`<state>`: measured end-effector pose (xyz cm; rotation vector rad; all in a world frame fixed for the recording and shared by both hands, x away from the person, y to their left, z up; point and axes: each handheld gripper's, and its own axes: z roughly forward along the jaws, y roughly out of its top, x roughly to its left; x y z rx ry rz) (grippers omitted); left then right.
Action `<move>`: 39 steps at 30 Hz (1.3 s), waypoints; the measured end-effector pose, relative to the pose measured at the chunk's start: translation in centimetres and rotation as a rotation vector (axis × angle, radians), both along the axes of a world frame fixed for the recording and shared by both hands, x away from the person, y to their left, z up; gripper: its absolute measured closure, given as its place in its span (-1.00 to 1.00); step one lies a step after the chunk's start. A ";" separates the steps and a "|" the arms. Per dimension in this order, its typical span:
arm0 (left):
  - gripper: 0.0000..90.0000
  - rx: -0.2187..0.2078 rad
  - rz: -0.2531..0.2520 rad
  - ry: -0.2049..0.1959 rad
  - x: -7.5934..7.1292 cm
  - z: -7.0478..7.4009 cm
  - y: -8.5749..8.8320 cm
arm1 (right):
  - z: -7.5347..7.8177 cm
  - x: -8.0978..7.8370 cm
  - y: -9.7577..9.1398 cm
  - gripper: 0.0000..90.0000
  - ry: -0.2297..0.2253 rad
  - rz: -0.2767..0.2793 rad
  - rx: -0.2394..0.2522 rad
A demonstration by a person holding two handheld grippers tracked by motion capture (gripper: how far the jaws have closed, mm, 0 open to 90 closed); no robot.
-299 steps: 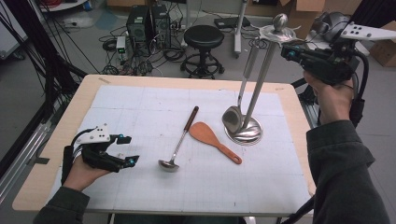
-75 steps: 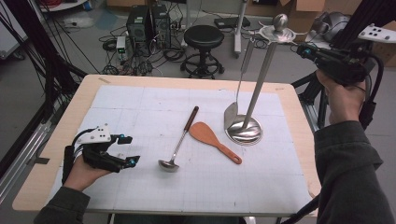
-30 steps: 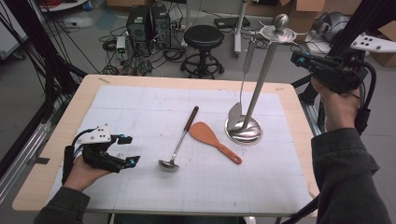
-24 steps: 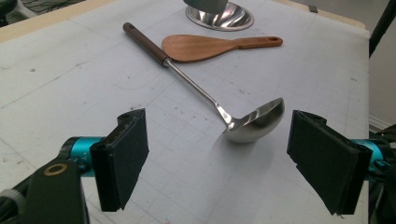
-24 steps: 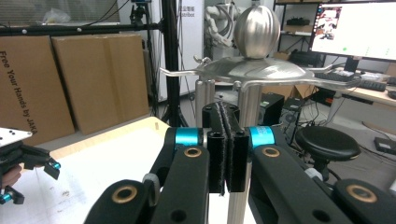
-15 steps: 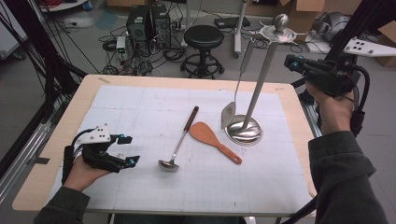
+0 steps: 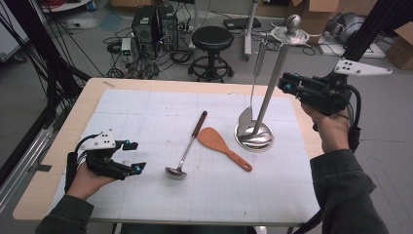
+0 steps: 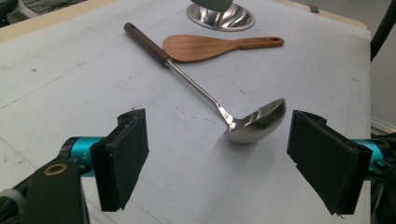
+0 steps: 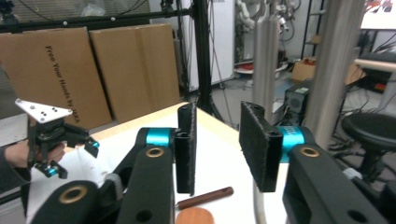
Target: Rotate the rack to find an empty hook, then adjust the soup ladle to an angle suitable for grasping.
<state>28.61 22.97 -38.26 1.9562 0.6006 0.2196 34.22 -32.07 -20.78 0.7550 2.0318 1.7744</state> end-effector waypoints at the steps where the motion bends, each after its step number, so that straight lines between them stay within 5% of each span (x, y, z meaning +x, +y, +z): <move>1: -0.53 0.000 0.001 -0.002 0.0 0.0 0.0 | -0.4 0.0 0.1 0.39 0.005 0.001 0.002; 25: -0.53 -0.007 0.018 -0.009 0.1 0.0 0.2 | -9.0 0.2 3.7 -0.16 0.130 0.025 -0.028; 39: -0.53 -0.001 0.030 -0.015 0.1 0.0 0.2 | -11.8 -0.6 4.8 -0.20 0.164 0.035 -0.070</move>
